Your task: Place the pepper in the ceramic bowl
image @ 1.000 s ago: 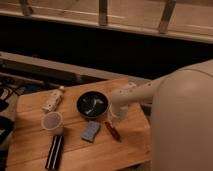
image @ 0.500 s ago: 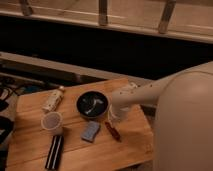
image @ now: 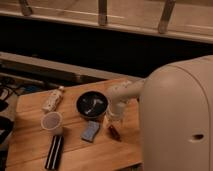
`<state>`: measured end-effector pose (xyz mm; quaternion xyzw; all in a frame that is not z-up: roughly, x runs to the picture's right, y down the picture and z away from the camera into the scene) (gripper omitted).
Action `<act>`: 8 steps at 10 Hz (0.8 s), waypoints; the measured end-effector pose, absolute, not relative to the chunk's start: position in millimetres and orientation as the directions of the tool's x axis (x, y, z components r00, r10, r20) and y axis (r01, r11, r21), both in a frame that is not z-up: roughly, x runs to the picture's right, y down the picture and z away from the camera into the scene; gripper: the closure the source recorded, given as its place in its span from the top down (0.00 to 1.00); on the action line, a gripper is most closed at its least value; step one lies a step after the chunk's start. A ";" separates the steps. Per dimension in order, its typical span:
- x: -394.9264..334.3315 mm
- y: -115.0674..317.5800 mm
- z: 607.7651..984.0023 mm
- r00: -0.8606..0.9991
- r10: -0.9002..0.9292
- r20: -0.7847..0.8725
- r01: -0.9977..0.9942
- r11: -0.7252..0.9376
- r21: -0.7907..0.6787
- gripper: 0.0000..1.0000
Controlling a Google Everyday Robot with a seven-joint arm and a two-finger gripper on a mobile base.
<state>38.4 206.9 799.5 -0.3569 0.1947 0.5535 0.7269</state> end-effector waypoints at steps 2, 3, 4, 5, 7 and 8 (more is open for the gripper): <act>39.5 208.9 802.9 0.304 0.653 -0.694 -0.946 0.123 -0.300 0.80; 41.5 210.1 805.3 0.297 0.648 -0.701 -0.948 0.112 -0.298 0.80; 42.1 213.3 810.0 0.291 0.633 -0.717 -0.949 0.099 -0.298 0.80; 42.1 214.5 812.2 0.288 0.627 -0.724 -0.950 0.094 -0.297 0.80; 43.4 219.9 819.8 0.279 0.606 -0.745 -0.953 0.078 -0.293 0.80; 44.2 222.3 823.1 0.276 0.596 -0.755 -0.954 0.073 -0.291 0.80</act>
